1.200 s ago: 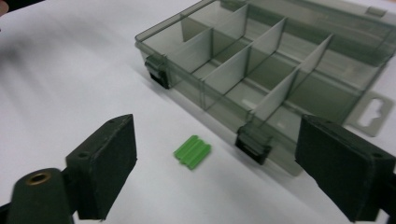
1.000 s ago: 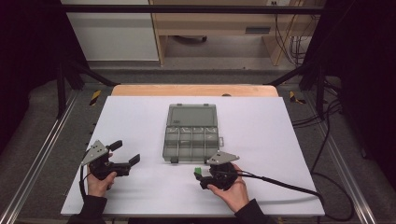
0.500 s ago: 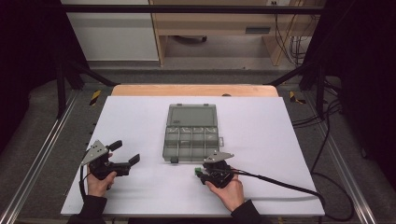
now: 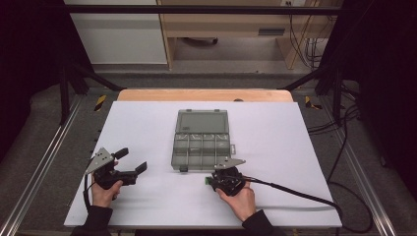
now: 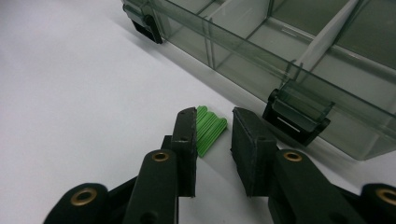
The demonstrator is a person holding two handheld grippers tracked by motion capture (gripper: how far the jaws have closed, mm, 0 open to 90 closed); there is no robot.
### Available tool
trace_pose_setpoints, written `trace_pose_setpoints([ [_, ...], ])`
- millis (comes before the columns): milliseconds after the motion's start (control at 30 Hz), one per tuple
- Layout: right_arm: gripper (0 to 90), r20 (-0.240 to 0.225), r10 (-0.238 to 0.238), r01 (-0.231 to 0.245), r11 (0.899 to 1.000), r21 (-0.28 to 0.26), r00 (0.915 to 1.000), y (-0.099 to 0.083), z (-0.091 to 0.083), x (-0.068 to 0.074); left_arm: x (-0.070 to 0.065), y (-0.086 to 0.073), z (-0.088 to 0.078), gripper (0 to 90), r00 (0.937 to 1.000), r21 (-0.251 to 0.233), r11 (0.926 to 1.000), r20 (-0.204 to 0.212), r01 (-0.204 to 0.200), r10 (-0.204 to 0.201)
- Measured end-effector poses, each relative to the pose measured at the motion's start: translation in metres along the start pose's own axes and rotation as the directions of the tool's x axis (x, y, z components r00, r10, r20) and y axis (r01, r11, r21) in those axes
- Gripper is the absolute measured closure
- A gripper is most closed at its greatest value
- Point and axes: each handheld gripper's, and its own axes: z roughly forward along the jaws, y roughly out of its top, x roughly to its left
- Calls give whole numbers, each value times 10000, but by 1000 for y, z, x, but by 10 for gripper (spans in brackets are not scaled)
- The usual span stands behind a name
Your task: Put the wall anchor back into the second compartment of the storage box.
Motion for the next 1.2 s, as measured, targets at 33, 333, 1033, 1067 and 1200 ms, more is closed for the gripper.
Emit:
trace_pose_setpoints([
  [33, 716, -5, 36, -36, 10000, 17, 10000, 0, 0, 0, 0, 0, 0, 36, 10000, 1, 10000, 2, -3, 3],
  [333, 715, -3, 197, -197, 9998, 35, 9998, 2, 2, -1, 0, 0, 1, 36, 10000, 23, 10000, 2, -18, 18],
  [1033, 845, 173, 205, -211, 9992, 337, 9996, 2, 1, -3, 0, 0, 0, 38, 10000, 26, 10000, -19, -5, 5],
  [1067, 845, 177, 195, -201, 9992, 340, 9997, 2, 0, -3, 0, 0, 0, 38, 10000, 20, 10000, -14, -2, 2],
  [1200, 845, 150, 167, -172, 9993, 335, 9997, 3, -2, -2, 0, 0, 0, 38, 10000, 23, 10000, -12, -12, 12],
])
